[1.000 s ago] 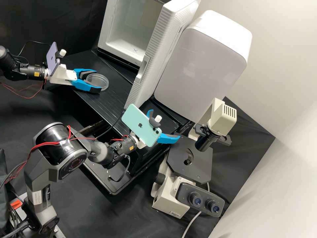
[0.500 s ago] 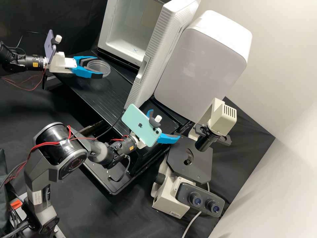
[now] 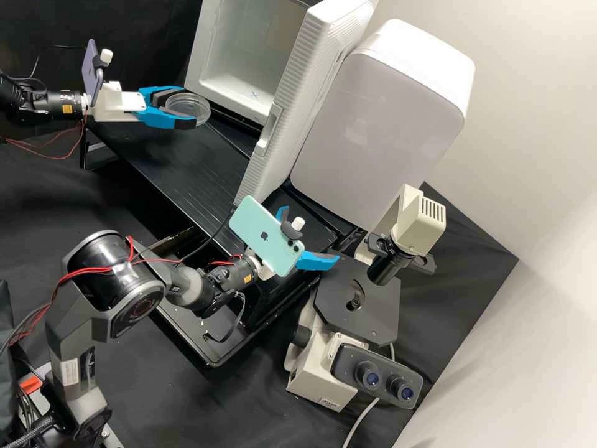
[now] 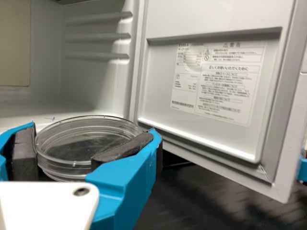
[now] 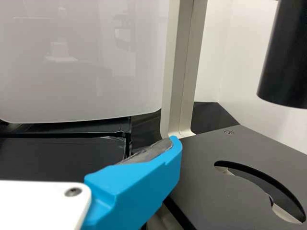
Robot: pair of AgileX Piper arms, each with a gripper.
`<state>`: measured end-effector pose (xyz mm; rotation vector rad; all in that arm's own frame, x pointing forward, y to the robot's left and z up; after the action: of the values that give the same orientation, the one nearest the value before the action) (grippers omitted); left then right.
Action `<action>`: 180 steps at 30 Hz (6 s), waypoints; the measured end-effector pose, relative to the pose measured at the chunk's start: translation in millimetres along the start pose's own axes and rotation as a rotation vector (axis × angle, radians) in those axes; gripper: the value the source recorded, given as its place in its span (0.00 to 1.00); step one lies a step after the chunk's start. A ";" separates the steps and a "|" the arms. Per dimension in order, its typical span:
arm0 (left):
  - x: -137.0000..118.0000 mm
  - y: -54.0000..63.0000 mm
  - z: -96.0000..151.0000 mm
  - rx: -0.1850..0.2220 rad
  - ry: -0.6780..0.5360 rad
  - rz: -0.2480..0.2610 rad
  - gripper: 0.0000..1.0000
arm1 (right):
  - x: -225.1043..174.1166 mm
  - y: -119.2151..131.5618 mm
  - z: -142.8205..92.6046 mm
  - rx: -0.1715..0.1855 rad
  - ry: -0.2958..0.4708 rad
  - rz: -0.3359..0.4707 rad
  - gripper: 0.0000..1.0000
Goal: Place the petri dish in the incubator
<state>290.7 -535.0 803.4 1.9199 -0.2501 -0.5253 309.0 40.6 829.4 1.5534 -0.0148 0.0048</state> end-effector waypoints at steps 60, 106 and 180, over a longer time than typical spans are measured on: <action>161.0 34.7 -49.3 -0.017 0.250 0.005 0.00 | 0.0 0.0 0.0 0.000 0.000 0.000 1.00; 205.5 16.2 -54.4 0.128 0.378 -0.083 0.00 | 0.0 0.0 0.0 0.000 0.000 0.000 1.00; 175.8 2.9 -55.7 0.198 0.312 -0.112 1.00 | 0.0 0.0 0.0 0.000 0.000 0.000 1.00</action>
<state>471.8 -562.0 781.3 2.1856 0.0078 -0.2745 309.0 40.6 829.4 1.5534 -0.0148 0.0048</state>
